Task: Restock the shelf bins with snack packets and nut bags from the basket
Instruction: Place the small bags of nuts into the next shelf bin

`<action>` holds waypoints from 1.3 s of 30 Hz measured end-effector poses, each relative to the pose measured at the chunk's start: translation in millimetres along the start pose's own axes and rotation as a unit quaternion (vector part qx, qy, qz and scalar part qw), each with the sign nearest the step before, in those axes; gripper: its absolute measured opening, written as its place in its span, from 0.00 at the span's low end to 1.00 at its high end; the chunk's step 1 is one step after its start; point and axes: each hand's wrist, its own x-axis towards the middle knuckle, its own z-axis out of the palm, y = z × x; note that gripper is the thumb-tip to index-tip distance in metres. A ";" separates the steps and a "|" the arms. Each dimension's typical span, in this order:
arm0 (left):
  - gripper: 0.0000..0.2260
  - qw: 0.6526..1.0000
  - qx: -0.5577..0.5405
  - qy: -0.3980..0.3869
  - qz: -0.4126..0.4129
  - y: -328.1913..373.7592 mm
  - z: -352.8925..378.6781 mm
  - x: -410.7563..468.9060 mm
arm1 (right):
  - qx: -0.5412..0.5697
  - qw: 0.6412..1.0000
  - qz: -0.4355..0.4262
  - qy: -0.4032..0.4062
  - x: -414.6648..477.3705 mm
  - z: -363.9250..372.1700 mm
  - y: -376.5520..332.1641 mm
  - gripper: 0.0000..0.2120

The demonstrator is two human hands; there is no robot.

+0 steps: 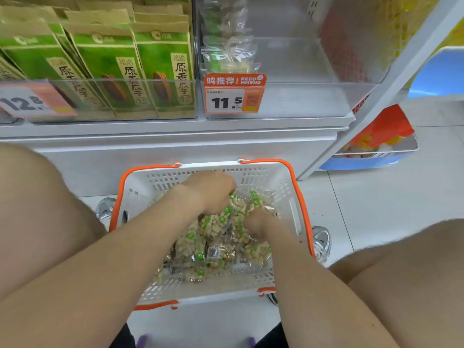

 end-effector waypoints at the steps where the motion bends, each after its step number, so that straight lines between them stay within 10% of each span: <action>1: 0.12 1.000 -0.002 -0.005 -0.001 -1.2 -0.1 0.7 | 0.011 1.000 -0.001 -0.016 -0.2 -1.2 0.8 0.16; 17: 0.15 0.986 -0.151 0.024 -0.061 -18.5 -4.3 9.4 | 0.106 0.948 -0.163 0.251 -59.1 -63.0 -28.6 0.08; 28: 0.23 0.818 -0.499 0.279 -0.065 -6.4 -36.2 -17.9 | 0.491 0.785 -0.201 0.321 -131.1 -117.1 -76.4 0.16; 33: 0.18 0.759 -0.521 0.388 -0.041 21.0 -69.5 -37.6 | 0.399 0.847 -0.186 0.297 -161.2 -137.0 -93.0 0.26; 39: 0.22 0.737 -0.503 0.449 -0.047 34.7 -121.4 -62.0 | 0.221 0.834 -0.272 0.426 -199.2 -167.3 -111.5 0.26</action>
